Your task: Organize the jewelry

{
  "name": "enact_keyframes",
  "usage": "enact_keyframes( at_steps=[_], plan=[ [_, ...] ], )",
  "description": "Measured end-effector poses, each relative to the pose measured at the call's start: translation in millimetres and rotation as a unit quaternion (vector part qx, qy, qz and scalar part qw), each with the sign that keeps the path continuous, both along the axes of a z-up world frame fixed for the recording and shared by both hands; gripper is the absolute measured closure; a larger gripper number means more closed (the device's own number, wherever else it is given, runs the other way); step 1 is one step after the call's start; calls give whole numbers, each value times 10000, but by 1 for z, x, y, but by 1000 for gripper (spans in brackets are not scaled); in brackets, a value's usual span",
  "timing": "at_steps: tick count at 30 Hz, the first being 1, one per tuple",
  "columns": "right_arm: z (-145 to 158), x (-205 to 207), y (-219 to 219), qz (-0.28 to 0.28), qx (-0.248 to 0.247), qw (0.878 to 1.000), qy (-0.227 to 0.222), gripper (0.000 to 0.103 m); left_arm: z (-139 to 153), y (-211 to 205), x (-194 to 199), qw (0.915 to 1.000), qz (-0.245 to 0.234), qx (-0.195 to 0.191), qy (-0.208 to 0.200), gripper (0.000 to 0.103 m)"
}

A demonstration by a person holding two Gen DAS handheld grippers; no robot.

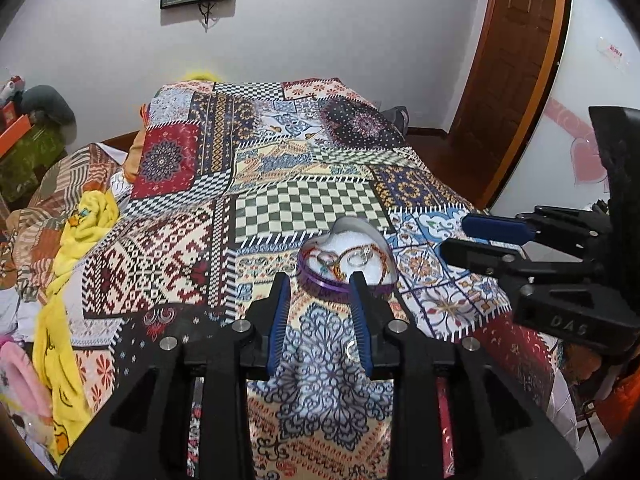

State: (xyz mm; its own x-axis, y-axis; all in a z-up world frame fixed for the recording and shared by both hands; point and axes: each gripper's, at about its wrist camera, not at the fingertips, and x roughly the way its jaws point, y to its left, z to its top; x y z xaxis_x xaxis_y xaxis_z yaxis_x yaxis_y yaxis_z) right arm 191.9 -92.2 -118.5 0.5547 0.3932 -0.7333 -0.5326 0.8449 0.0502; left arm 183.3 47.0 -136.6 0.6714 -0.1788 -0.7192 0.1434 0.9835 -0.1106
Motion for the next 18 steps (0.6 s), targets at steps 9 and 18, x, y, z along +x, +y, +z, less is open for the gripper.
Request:
enact_keyframes(
  at_steps=[9,18],
  plan=[
    [-24,-12,-7,-56,-3,9994,352,70,-35,-3,-13,9987,3,143,491,73],
    [-59,-17,-10,-79,-106,9966,808,70,-67,-17,-6,9957,-176,-21,905,73]
  ],
)
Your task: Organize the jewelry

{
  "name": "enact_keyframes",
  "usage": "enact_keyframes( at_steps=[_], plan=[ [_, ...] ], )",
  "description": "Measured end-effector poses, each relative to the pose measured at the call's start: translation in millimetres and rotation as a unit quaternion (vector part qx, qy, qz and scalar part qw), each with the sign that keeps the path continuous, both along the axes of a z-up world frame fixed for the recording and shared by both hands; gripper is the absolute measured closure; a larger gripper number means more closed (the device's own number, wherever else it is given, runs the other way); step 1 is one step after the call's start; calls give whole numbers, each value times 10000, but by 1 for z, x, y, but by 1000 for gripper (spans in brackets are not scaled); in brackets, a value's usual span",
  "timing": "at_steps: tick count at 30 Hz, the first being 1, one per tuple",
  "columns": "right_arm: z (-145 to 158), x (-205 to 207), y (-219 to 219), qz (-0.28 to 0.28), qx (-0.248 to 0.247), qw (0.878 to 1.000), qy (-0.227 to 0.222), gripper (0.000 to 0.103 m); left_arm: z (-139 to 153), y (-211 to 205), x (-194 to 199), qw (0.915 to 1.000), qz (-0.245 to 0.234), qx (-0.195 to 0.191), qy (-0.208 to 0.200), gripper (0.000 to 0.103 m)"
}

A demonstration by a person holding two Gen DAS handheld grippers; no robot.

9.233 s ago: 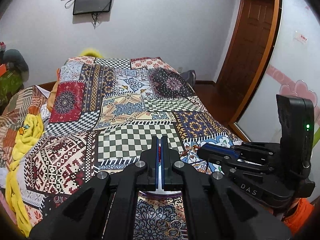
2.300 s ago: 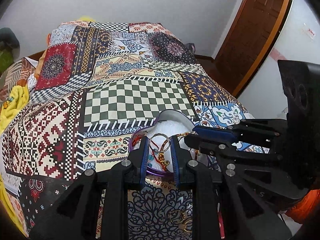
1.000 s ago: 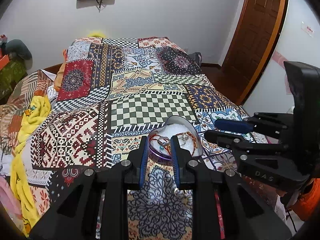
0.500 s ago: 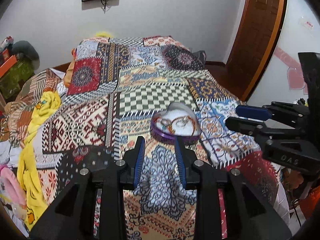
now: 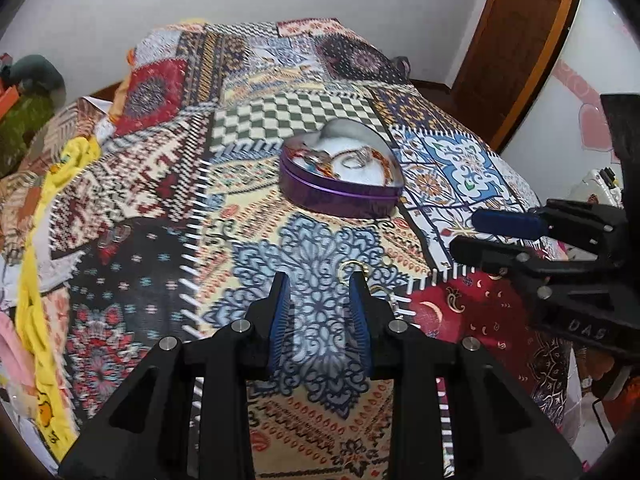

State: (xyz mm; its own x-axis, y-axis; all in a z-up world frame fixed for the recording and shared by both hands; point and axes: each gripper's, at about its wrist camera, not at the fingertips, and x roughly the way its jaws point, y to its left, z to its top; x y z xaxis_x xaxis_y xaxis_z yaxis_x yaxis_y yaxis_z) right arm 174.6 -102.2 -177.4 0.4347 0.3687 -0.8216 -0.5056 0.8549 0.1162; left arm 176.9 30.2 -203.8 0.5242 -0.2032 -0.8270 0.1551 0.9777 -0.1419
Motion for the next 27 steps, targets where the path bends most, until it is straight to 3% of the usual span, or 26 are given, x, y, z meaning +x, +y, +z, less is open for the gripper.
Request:
enact_keyframes(
  at_steps=[6,11,20,23,27],
  plan=[
    [-19,6,-6,-43,-25,9995,303,70,-11,-12,11,9995,-152,-228,174,73],
    [-24,7,-7,-17,-15,9993,370,70,-23,-20,19,9992,-199,-185,287,73],
    [-23,8,-2,165,243,9989,370,70,-29,-12,22,9991,-112,-372,137,73],
    [-24,11,0,177,267,9988,377,70,-28,-12,20,9991,-153,-376,77,83],
    [-26,14,7,282,225,9985,416,70,-26,-13,18,9993,-172,-318,0,83]
  ],
)
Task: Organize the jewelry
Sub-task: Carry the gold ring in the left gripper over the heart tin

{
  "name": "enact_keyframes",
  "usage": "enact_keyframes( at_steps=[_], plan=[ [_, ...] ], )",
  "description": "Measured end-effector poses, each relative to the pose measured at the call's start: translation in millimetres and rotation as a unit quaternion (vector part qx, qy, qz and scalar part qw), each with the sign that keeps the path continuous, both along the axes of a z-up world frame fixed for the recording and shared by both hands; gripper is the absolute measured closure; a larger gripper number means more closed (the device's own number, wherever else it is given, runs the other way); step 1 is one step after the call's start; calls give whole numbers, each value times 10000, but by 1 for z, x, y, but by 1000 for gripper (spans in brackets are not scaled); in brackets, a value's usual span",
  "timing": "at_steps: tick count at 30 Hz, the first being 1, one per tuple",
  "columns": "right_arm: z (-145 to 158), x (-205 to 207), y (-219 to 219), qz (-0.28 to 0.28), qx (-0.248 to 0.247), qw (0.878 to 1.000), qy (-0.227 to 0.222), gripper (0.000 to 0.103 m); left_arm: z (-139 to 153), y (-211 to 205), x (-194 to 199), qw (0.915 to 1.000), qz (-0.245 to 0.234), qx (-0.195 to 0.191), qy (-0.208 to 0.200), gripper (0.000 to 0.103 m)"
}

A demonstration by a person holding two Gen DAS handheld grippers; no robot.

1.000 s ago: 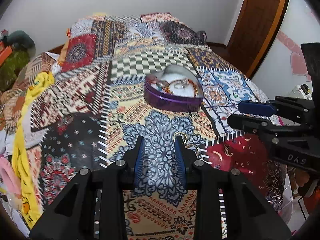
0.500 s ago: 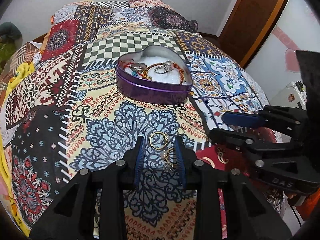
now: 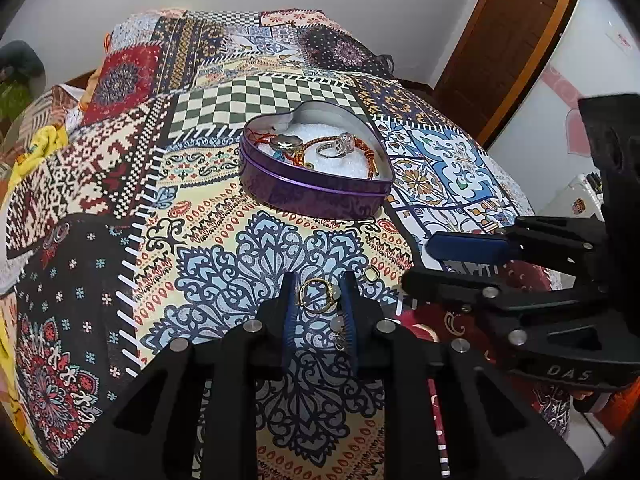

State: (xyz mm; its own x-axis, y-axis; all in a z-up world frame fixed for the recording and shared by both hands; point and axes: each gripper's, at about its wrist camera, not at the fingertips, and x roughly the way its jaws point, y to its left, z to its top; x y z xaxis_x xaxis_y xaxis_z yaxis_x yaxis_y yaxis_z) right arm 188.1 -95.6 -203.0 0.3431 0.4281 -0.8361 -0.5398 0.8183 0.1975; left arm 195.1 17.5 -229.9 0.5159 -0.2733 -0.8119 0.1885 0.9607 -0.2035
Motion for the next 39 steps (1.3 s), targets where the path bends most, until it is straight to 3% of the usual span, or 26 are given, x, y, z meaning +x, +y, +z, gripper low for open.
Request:
enact_keyframes(
  at_steps=[10,17,21,28,39],
  plan=[
    [0,5,19,293,-163,9994,-86,72,17,17,-7,9991,274,27,-309,83],
    [-5,1,31,559,-320,9979,-119,81,22,40,-11,9978,558,59,-347,83],
    [-7,-1,33,612,-380,9973,-128,94,21,42,-12,9974,615,109,-345,83],
    [-3,1,28,478,-303,9983,-160,94,27,33,-13,9975,538,146,-445,83],
    [34,17,-4,-68,240,9987,-444,94,55,22,-4,9961,411,123,-768,83]
  ],
)
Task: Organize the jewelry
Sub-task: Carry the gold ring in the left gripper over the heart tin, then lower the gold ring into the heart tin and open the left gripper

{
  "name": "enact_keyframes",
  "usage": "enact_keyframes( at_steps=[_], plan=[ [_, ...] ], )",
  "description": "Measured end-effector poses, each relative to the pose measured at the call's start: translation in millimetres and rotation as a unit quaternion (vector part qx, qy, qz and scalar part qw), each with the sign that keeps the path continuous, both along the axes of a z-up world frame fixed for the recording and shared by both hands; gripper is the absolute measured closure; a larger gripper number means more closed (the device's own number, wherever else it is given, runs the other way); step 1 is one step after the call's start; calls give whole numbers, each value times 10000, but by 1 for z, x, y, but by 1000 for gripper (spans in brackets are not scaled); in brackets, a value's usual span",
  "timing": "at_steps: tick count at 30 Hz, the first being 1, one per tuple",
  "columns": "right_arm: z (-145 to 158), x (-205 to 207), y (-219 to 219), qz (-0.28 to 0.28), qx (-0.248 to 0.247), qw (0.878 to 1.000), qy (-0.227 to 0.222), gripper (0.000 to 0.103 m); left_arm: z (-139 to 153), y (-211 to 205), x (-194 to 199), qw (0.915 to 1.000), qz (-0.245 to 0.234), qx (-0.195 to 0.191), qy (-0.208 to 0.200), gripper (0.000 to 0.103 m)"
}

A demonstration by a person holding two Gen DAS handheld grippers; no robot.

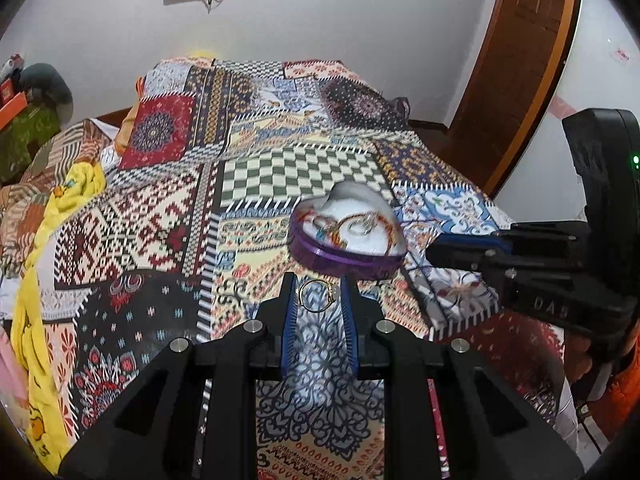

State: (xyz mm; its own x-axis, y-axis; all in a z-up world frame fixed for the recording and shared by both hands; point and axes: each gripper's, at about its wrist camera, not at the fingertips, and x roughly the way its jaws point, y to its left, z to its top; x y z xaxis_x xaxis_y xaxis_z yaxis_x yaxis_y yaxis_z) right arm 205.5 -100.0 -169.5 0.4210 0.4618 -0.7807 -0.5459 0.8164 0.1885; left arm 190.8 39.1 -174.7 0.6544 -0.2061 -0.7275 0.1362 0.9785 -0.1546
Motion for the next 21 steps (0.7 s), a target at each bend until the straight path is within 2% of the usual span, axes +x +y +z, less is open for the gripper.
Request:
enact_keyframes(
  at_steps=[7,12,21],
  plan=[
    [24,11,-10,-198,194,9990,-362,94,16,-8,14,9997,-78,-12,-232,83],
    [30,19,-13,-236,325,9982,-450,94,24,-14,24,9991,-175,-51,-376,83],
    [19,33,-10,-189,364,9985,-369,94,5,-27,41,9990,-408,-51,-185,83]
  ],
)
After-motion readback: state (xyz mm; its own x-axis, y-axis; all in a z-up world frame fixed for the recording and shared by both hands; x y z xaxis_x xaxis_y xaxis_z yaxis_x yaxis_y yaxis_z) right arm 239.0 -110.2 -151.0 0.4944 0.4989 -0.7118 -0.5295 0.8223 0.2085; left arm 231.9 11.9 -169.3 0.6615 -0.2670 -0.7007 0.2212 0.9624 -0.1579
